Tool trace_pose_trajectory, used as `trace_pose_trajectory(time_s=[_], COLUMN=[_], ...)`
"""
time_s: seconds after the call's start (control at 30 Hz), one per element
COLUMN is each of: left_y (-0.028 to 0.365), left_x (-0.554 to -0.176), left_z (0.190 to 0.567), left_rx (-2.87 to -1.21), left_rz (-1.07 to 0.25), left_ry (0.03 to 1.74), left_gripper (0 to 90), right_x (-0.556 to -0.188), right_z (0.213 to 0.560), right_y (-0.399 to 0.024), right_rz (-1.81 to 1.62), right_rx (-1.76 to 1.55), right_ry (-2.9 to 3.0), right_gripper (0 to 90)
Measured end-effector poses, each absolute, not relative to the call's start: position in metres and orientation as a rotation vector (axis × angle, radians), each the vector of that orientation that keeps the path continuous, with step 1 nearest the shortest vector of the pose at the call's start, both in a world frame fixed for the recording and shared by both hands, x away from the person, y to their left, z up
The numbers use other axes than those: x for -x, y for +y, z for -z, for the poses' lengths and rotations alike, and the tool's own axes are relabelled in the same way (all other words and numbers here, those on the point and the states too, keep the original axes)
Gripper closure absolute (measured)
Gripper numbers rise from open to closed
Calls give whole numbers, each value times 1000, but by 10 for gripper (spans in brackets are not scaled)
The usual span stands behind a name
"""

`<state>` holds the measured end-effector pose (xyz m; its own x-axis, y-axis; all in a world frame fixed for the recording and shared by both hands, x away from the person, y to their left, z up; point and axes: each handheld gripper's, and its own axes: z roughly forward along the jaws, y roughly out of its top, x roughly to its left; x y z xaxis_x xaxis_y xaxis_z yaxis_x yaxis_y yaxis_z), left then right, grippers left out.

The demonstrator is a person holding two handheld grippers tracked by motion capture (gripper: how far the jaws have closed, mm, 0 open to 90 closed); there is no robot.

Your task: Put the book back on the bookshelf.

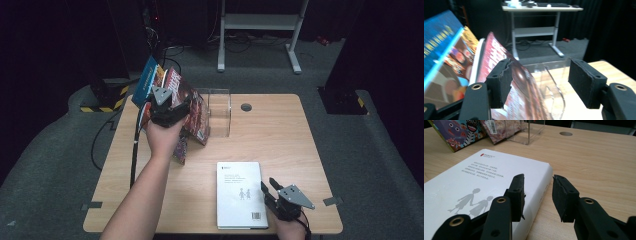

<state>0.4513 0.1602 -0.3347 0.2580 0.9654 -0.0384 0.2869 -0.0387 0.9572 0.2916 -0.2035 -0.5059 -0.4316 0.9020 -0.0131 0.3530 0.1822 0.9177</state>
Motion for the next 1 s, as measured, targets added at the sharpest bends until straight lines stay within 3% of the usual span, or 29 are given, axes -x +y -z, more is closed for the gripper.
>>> trace_pose_trajectory(time_s=[0.27,0.63,1.0], left_y=[160,163,152], left_x=[-431,-393,-357], left_z=[353,383,423], left_rx=[-1563,-1616,-1748], left_rz=[-777,-687,-739], left_ry=[1161,1124,1061], left_gripper=[286,270,230], right_x=[-292,-291,-291], right_z=[506,506,506], right_y=[-203,-202,-201], right_rz=[-1222,-1219,-1217], right_rx=[-1172,-1175,-1171], right_ry=[1890,1891,1894], right_gripper=[623,623,623])
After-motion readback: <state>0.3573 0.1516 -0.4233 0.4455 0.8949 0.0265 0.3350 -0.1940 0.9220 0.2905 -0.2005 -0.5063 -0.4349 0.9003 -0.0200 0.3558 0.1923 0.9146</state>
